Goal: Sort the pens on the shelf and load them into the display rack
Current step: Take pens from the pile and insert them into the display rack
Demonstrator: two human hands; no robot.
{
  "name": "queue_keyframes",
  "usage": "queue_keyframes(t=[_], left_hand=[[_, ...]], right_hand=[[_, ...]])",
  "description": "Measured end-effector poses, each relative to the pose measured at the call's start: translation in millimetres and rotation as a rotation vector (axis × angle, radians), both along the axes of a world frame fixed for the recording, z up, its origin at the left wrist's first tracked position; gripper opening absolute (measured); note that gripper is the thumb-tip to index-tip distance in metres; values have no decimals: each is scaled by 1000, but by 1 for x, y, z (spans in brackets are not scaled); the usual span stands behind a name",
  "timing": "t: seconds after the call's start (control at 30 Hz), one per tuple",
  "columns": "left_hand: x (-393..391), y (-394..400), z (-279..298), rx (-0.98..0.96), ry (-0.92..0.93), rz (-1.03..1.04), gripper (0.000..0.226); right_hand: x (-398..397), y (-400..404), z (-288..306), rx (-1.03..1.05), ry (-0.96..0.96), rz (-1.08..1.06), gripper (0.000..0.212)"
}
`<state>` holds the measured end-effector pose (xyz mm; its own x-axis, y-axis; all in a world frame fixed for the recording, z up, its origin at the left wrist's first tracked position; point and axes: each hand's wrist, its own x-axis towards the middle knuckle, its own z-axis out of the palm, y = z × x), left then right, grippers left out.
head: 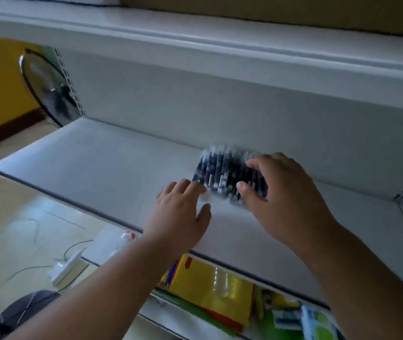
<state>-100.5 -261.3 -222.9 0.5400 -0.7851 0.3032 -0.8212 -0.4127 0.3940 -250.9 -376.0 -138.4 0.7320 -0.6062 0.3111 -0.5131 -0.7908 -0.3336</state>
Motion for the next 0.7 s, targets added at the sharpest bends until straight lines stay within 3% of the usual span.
queue_keyframes(t=[0.23, 0.7], left_hand=[[64, -28, 2, 273, -38, -45, 58], [91, -64, 17, 409, -40, -44, 27]], right_hand=[[31, 21, -4, 63, 12, -158, 44], [45, 22, -9, 99, -83, -293, 34]])
